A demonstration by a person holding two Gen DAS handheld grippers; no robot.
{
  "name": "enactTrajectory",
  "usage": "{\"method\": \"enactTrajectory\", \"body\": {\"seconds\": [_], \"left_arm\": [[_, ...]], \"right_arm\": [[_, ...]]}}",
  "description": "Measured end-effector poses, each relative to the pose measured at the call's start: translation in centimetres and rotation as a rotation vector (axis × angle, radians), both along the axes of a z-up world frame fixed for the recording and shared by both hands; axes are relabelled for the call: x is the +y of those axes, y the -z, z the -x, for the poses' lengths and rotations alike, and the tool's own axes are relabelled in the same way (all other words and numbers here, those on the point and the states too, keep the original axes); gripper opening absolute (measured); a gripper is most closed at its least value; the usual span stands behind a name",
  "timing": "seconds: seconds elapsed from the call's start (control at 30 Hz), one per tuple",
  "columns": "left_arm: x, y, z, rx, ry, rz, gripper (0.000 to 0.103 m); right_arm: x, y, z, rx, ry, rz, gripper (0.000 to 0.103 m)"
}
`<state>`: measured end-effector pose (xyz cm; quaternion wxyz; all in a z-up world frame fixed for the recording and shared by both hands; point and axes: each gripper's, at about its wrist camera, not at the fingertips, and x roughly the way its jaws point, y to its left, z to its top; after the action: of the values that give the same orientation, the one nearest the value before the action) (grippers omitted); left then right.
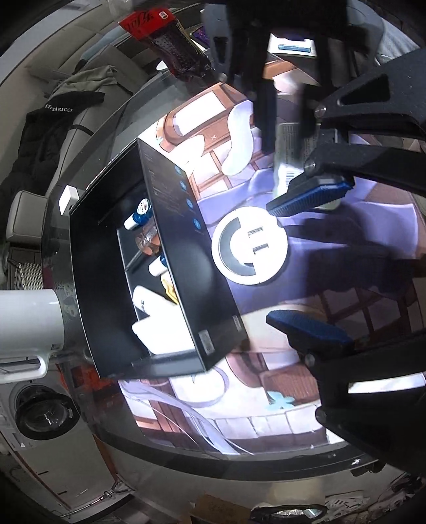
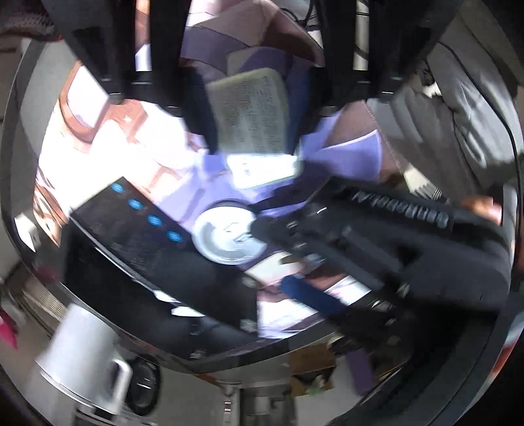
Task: Organize rigid objects
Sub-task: 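Grasp the white USB hub with the left tool while the right tool grasps the green-lidded container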
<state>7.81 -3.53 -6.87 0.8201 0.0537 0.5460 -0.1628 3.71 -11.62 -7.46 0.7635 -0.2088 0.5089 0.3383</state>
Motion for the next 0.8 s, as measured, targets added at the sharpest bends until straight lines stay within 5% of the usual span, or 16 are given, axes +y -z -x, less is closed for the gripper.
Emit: {"method": "enactTrajectory", "body": {"seconds": [0.2, 0.27, 0.33, 0.73, 0.8], "left_arm": [[-1.8, 1.2, -1.4, 0.009, 0.010, -0.031, 0.062], [-2.1, 1.5, -2.0, 0.014, 0.001, -0.029, 0.063], [-2.4, 1.9, -2.5, 0.025, 0.002, -0.033, 0.063], [-0.2, 2.4, -1.2, 0.048, -0.020, -0.077, 0.057], [0.6, 2.4, -0.7, 0.047, -0.029, -0.073, 0.057]], "right_arm": [[-2.5, 0.0, -1.5, -0.015, 0.082, -0.001, 0.024], [-2.3, 0.1, -1.3, -0.031, 0.067, -0.002, 0.052], [-2.4, 0.0, -1.1, -0.016, 0.048, -0.035, 0.067], [1.2, 2.4, 1.9, 0.021, -0.073, 0.025, 0.067], [1.1, 2.3, 1.5, 0.020, -0.041, 0.018, 0.059]]}}
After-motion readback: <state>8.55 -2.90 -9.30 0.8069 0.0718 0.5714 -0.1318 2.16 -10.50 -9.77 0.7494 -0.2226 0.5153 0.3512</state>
